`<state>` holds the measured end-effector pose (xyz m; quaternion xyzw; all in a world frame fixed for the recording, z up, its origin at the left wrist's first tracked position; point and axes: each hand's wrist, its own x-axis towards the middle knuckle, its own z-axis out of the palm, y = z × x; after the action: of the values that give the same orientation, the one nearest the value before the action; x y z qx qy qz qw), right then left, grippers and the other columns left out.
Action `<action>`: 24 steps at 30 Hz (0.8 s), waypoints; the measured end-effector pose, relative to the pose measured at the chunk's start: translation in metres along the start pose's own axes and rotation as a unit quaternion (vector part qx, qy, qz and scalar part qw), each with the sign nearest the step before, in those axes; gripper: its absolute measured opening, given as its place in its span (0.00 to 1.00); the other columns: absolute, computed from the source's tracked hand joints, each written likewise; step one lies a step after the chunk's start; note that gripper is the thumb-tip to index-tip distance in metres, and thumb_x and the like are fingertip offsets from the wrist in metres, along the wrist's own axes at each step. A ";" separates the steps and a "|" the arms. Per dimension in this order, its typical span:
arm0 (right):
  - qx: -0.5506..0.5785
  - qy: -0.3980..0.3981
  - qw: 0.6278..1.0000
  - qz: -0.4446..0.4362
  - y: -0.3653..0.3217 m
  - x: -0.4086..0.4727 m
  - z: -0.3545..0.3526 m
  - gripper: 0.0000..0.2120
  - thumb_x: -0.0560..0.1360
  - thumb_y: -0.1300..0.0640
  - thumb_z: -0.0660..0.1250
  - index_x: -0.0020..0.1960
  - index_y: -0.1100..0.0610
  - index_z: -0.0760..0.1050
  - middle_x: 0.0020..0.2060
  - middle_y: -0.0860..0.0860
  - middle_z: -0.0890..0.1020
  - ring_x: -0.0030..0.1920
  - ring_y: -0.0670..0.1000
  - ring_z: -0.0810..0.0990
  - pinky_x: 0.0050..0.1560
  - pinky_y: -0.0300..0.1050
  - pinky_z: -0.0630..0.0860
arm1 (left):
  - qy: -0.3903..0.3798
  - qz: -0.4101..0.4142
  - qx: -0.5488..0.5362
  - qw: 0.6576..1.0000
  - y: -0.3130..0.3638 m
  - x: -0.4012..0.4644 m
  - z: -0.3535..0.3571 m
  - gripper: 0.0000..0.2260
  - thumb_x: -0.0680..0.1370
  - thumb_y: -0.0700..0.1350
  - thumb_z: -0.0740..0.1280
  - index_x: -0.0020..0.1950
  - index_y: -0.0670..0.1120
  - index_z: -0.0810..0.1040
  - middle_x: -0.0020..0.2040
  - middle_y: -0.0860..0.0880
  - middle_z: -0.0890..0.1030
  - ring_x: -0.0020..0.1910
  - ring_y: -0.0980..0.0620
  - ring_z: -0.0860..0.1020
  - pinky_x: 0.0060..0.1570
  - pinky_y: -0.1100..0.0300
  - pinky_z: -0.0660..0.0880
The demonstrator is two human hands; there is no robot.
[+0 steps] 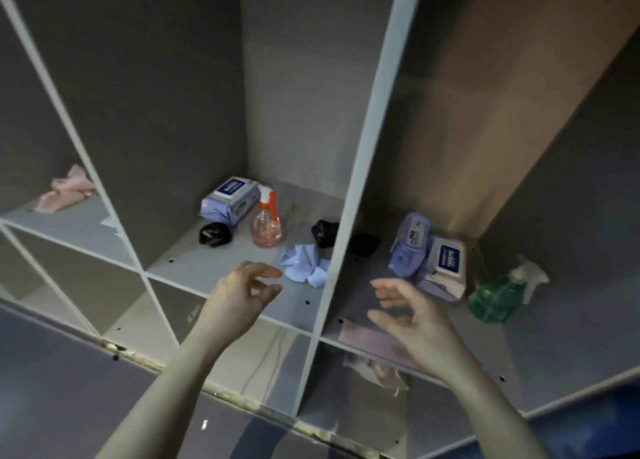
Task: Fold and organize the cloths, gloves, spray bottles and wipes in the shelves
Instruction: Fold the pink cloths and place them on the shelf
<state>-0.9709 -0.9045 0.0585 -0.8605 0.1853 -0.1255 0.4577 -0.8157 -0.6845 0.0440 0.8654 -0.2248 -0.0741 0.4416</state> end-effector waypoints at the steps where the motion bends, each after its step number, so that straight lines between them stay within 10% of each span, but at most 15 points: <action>1: 0.001 -0.006 1.000 -0.003 -0.009 0.002 0.012 0.18 0.71 0.59 0.73 0.55 0.41 0.75 0.52 0.44 0.80 0.53 0.42 0.78 0.54 0.42 0.76 | 0.008 -0.004 -0.005 1.000 -0.007 0.001 -0.012 0.06 0.75 0.45 0.71 0.49 0.55 0.80 0.53 0.54 0.80 0.46 0.57 0.79 0.48 0.58 0.75; 15: 0.028 0.002 0.999 0.043 -0.097 0.065 0.173 0.14 0.71 0.64 0.73 0.53 0.51 0.77 0.49 0.51 0.81 0.49 0.48 0.79 0.45 0.24 0.71 | -0.021 -0.005 0.009 1.000 -0.108 0.040 -0.160 0.07 0.75 0.46 0.69 0.52 0.52 0.81 0.54 0.53 0.77 0.47 0.56 0.80 0.50 0.59 0.75; 24: -0.007 -0.033 0.999 0.038 -0.114 0.099 0.216 0.17 0.71 0.62 0.73 0.50 0.42 0.74 0.50 0.47 0.80 0.49 0.47 0.79 0.53 0.40 0.75 | -0.030 -0.020 0.013 0.999 -0.143 0.067 -0.181 0.07 0.76 0.47 0.68 0.53 0.53 0.80 0.55 0.55 0.77 0.48 0.57 0.79 0.50 0.60 0.75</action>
<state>-0.7749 -0.7289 0.0395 -0.8598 0.2034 -0.0781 0.4619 -0.6513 -0.5097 0.0436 0.8728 -0.2213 -0.1064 0.4219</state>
